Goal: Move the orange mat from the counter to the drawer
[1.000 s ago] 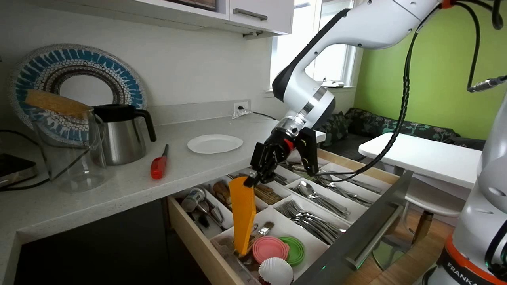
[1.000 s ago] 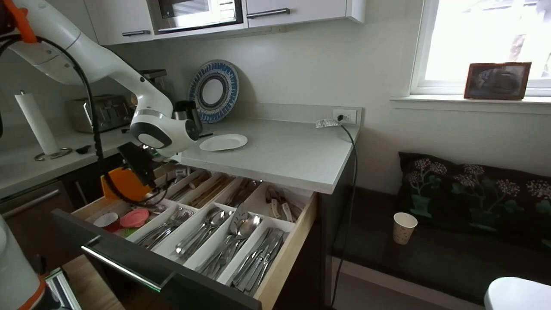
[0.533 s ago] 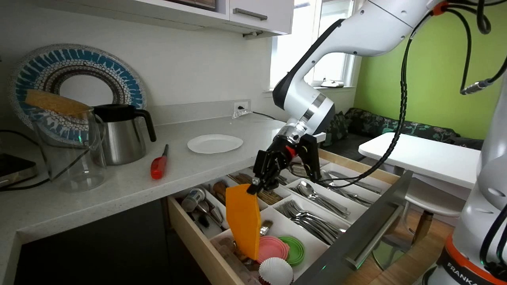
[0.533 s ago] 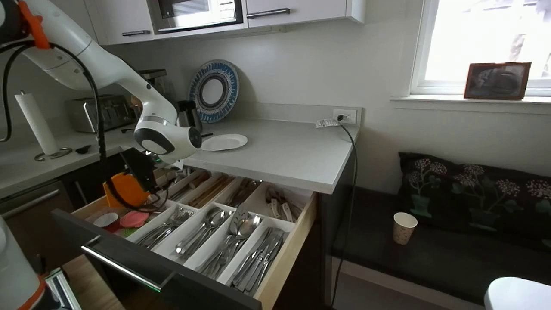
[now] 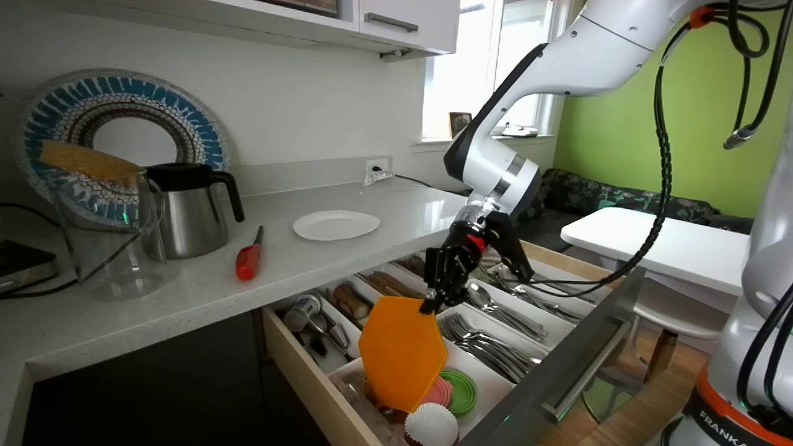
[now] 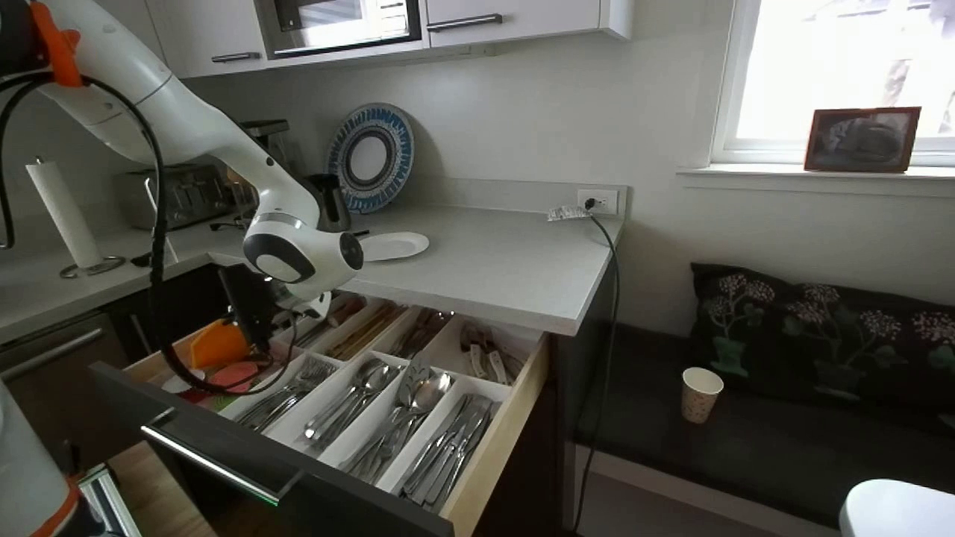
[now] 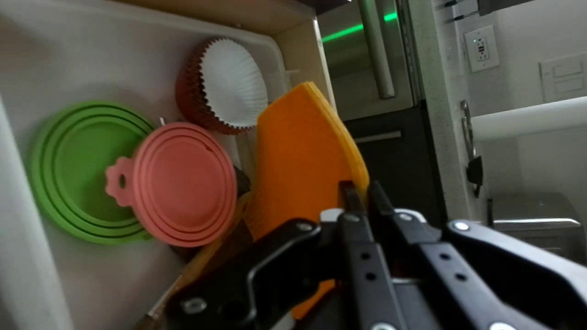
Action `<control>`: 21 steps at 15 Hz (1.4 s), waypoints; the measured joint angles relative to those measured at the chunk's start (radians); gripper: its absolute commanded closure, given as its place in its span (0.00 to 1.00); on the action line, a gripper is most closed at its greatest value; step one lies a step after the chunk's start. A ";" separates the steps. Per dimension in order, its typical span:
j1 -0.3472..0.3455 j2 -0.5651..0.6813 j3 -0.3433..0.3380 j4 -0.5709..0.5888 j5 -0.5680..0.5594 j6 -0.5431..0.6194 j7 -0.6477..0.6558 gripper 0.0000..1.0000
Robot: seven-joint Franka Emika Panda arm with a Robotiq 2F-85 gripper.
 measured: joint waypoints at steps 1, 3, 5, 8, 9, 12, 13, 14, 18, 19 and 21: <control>-0.006 -0.003 -0.006 -0.002 -0.030 0.000 0.040 0.98; -0.015 -0.007 -0.014 -0.004 -0.093 0.000 0.125 0.98; -0.020 -0.010 -0.019 -0.006 -0.153 -0.001 0.204 0.68; -0.021 -0.011 -0.019 -0.008 -0.225 -0.003 0.272 0.53; -0.021 -0.011 -0.017 -0.006 -0.250 -0.003 0.273 0.46; -0.014 -0.023 -0.001 0.010 -0.340 -0.003 0.268 0.24; -0.008 -0.035 0.008 0.019 -0.374 -0.004 0.268 0.15; -0.002 -0.052 0.018 0.031 -0.408 -0.009 0.268 0.08; 0.038 -0.160 0.067 0.093 -0.541 -0.060 0.316 0.00; 0.049 -0.191 0.077 0.119 -0.577 -0.079 0.338 0.00; 0.068 -0.247 0.094 0.184 -0.654 -0.120 0.375 0.00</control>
